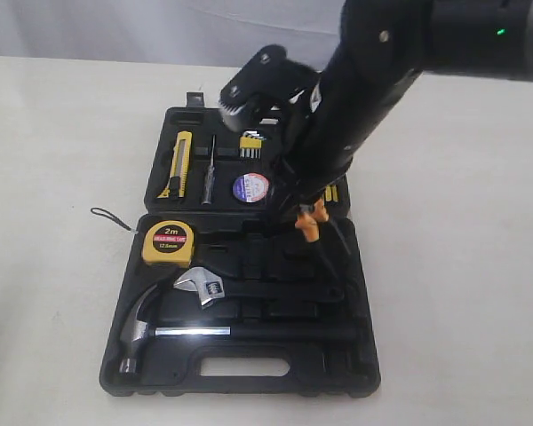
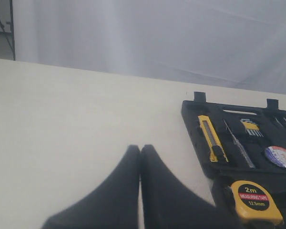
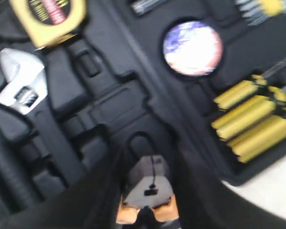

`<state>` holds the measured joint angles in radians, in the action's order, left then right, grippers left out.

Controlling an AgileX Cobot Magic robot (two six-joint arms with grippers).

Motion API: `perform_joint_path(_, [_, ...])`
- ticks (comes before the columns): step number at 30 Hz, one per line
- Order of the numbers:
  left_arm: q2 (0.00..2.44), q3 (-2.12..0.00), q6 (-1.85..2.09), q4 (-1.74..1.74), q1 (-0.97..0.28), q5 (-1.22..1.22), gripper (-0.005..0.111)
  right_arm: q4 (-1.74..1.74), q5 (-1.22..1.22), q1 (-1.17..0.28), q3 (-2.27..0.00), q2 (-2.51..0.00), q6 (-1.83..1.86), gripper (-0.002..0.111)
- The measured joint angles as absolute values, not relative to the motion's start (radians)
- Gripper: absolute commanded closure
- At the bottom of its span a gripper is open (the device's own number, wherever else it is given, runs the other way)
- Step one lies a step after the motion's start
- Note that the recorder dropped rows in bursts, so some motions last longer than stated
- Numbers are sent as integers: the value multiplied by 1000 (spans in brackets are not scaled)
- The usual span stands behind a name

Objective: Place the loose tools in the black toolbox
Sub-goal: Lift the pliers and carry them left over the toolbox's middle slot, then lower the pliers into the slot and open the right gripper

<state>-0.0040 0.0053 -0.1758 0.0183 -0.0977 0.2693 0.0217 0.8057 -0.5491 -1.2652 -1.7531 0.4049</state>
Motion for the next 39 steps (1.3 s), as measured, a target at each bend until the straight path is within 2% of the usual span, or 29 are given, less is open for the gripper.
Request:
perform_joint_path(12, [-4, 5, -176, 18, -98, 269, 107, 16, 672, -681, -1277, -1866, 578, 109])
perform_joint_path(39, [-4, 5, -176, 18, -98, 269, 107, 0, 565, -682, -1277, -1949, 778, 109])
